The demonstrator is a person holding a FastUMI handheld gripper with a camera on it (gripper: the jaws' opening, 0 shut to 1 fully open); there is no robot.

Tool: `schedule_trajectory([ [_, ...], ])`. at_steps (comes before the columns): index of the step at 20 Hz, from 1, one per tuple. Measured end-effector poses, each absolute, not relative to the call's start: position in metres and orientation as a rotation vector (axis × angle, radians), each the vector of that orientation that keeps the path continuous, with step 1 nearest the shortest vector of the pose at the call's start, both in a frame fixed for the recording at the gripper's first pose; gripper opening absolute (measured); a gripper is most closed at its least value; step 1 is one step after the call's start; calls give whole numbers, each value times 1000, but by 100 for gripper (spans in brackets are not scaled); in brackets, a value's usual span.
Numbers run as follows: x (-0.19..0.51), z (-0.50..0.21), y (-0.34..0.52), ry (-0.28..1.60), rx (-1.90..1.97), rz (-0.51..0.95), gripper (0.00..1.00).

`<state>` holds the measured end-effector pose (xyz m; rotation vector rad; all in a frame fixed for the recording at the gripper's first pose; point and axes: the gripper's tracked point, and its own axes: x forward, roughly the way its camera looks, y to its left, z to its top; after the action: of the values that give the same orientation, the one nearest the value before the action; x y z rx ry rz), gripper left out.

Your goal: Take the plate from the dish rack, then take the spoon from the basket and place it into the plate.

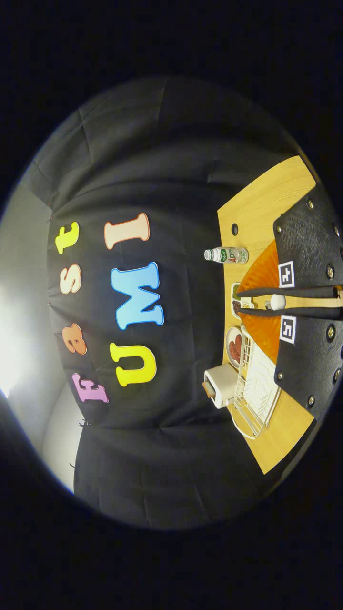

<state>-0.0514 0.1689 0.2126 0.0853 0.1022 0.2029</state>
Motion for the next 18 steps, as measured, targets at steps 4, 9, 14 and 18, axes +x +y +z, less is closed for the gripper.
schedule_trajectory([
  [4, -75, 202, 191, 140, 73, 250, 7],
  [9, -89, 166, 214, 242, 46, 301, 7],
  [14, -92, 159, 235, 263, 37, 340, 7],
  [18, -94, 141, 247, 312, 29, 363, 7],
])
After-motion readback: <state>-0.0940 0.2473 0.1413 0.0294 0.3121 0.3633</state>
